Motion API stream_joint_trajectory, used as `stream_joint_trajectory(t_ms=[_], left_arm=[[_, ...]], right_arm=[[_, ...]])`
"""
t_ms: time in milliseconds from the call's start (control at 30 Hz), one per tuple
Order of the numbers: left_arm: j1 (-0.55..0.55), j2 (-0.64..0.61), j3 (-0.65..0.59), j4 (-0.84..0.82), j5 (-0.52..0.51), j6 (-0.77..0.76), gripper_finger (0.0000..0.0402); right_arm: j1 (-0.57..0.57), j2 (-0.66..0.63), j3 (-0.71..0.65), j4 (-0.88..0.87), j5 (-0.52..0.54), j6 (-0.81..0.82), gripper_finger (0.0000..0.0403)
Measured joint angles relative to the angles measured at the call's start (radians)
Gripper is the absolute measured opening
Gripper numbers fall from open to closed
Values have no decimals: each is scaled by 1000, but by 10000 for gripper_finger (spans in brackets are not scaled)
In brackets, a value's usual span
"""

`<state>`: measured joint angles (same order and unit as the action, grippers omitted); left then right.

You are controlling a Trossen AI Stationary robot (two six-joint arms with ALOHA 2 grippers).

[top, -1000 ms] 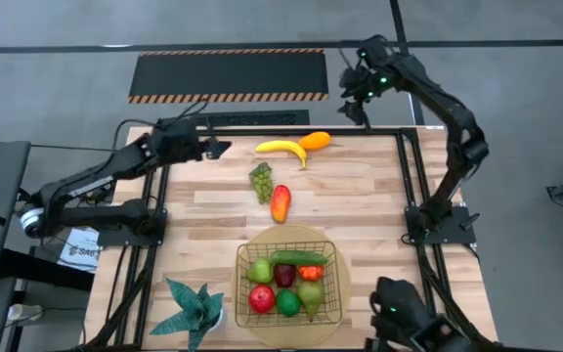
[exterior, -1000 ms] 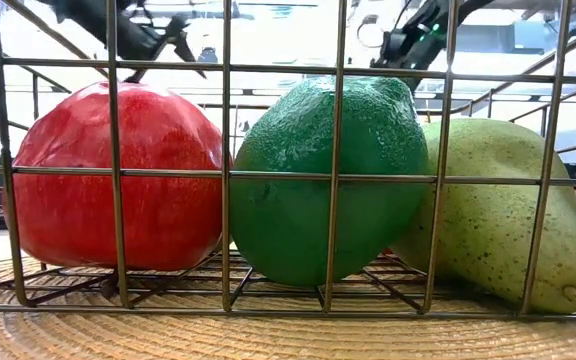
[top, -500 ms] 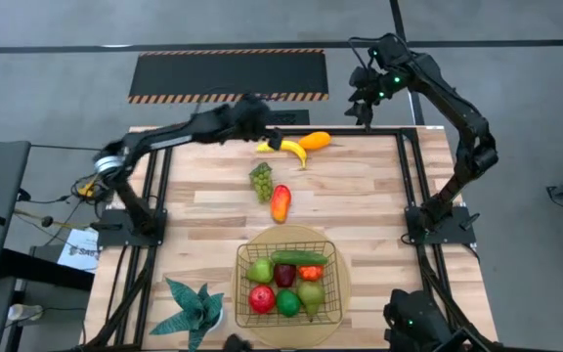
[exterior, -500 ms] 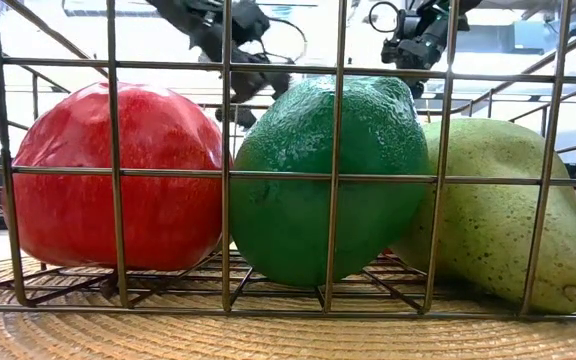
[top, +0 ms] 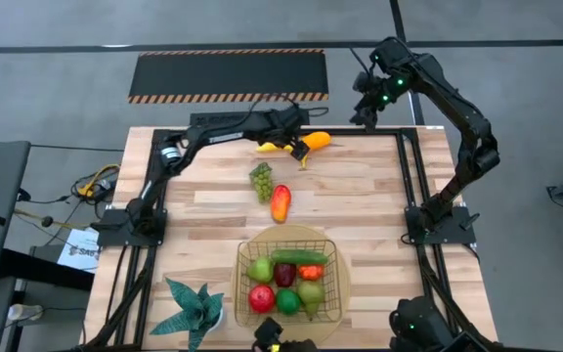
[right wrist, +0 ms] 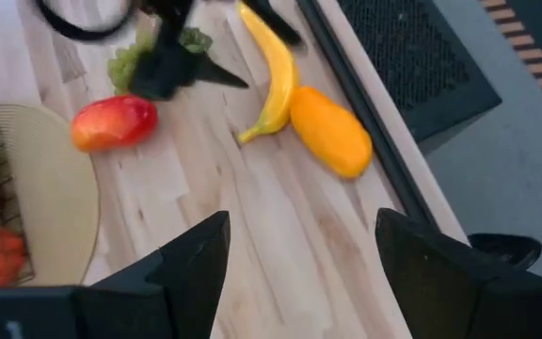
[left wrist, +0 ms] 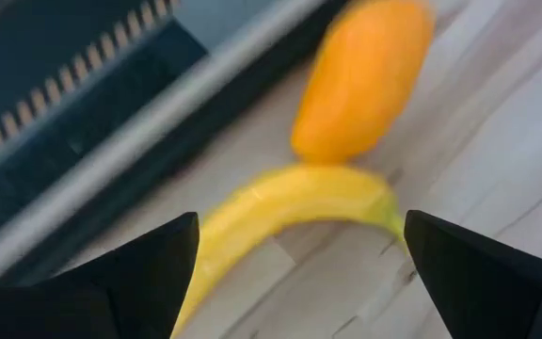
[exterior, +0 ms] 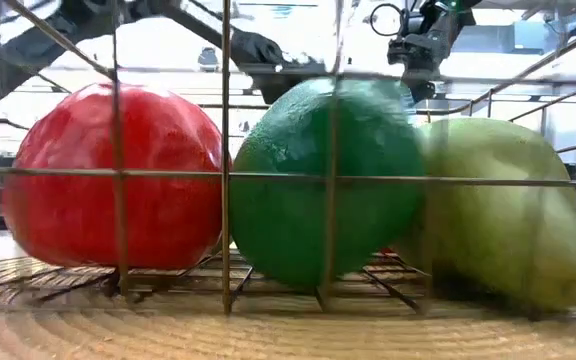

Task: Build produce basket
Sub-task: Put the yellow mango into the wire basket

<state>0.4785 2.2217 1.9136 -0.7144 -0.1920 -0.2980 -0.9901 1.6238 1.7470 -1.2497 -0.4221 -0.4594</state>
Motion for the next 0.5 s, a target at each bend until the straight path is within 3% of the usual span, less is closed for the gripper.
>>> stream_joint_trajectory(t_ms=[267,500], left_arm=[[-36,-2,9,-31,10,-58,325],[-66,-125,30,-119,73,-55,221]], right_arm=[[0,-1,0,-23,0,2,286],[0,-1,0,-23,0,-9,286]])
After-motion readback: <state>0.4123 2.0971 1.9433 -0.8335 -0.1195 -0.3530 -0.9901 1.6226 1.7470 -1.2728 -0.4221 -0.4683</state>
